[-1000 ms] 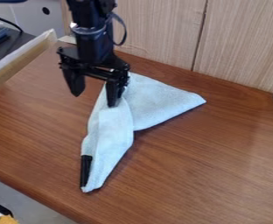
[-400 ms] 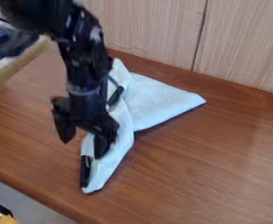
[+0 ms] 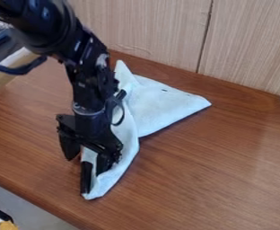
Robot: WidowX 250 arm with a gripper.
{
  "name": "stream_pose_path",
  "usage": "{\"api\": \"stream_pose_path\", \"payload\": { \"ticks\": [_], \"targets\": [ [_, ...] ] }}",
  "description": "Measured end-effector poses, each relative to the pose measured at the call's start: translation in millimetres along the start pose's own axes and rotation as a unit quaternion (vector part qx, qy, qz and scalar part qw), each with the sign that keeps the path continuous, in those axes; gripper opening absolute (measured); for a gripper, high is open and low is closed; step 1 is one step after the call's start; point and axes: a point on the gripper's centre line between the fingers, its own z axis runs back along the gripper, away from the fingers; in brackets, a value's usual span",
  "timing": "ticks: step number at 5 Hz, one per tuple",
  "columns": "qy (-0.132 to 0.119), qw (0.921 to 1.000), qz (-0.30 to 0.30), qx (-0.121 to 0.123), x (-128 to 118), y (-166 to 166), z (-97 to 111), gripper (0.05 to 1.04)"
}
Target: Fold the cloth from bottom to top
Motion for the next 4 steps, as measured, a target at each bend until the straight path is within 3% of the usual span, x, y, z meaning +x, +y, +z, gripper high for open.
{"api": "stream_pose_path", "payload": {
  "ticks": [2, 4],
  "targets": [
    [-0.009, 0.9998, 0.013, 0.009, 0.5, 0.8, -2.3, 0.482],
    [-0.017, 0.999, 0.041, -0.007, -5.0, 7.5, 0.8, 0.155]
  ]
}}
